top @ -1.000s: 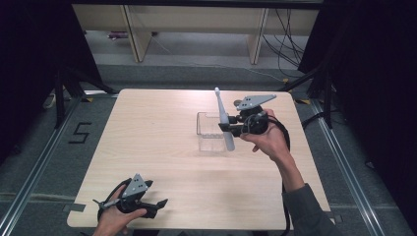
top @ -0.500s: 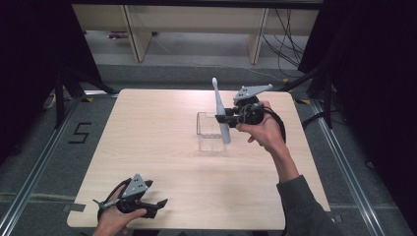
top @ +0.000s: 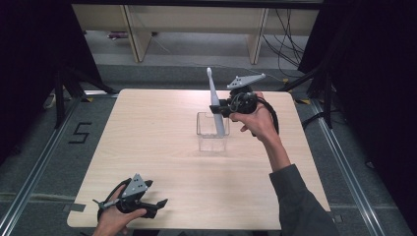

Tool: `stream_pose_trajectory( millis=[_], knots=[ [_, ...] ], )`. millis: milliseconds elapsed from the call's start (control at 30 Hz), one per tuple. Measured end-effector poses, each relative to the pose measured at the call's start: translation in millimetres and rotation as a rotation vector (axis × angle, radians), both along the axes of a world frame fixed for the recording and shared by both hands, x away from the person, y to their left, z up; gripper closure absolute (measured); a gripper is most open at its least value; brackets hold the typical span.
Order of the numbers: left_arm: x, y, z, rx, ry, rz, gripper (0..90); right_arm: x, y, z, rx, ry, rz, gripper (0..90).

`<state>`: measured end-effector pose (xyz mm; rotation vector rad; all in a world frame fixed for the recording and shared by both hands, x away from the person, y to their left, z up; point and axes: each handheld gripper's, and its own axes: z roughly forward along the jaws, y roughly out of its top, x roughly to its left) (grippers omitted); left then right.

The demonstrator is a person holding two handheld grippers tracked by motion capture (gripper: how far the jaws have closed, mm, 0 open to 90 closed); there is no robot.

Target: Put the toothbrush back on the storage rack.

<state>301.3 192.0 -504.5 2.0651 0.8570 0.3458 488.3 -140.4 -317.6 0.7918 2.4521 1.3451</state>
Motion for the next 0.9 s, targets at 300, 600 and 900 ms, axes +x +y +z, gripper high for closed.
stream_pose_trajectory(
  millis=[300, 600, 900],
  knots=[
    [-0.2, -0.5, 0.1, -0.004, 0.007, 0.0, 15.0, 20.1, 4.0, -4.7, -0.004, -0.004, -0.036, 67.3],
    [1.6, 0.8, -0.4, 0.021, -0.002, -0.007, 15.0, 37.7, 2.5, -15.4, -0.046, 0.017, -0.054, 67.3],
    [0.1, -1.0, -0.9, -0.02, 0.0, -0.001, 15.0, 45.0, 10.6, -30.4, -0.098, 0.043, -0.071, 67.3]
  ],
)
